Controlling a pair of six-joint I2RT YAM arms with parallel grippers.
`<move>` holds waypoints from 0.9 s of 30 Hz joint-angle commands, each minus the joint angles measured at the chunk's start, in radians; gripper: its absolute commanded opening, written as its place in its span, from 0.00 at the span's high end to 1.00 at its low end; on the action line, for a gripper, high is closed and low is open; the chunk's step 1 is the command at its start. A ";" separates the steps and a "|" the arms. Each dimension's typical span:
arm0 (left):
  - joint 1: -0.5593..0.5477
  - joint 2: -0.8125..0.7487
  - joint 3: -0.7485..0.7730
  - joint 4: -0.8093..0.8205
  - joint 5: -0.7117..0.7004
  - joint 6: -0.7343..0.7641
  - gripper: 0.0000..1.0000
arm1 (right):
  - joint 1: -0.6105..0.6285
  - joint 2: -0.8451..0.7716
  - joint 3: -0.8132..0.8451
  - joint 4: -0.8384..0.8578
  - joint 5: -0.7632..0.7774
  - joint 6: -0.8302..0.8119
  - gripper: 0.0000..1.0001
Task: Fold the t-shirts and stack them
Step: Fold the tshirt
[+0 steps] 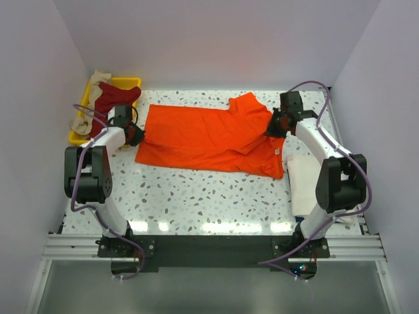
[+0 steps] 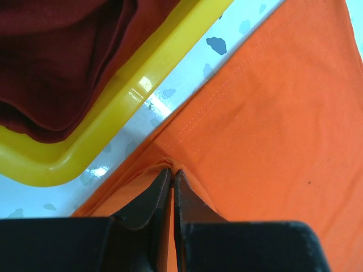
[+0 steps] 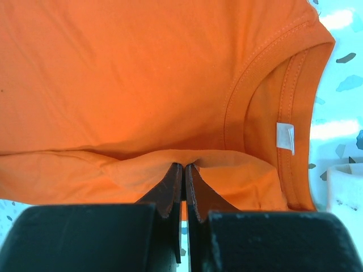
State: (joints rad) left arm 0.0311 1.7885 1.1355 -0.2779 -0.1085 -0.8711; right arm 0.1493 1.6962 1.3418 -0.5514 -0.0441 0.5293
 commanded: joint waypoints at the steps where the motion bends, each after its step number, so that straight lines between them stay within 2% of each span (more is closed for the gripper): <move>1: -0.003 0.003 0.038 0.029 -0.028 0.018 0.91 | -0.008 0.006 0.059 0.024 0.004 -0.014 1.00; 11: 0.000 0.008 0.044 0.026 -0.033 0.021 0.91 | -0.007 0.028 0.118 0.002 0.007 -0.020 1.00; 27: 0.004 0.014 0.066 0.016 -0.033 0.027 0.91 | -0.020 0.046 0.091 0.011 0.010 -0.028 1.00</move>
State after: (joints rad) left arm 0.0315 1.8030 1.1614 -0.2790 -0.1173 -0.8680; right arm 0.1368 1.7420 1.4212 -0.5602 -0.0437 0.5190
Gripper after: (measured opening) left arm 0.094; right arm 0.015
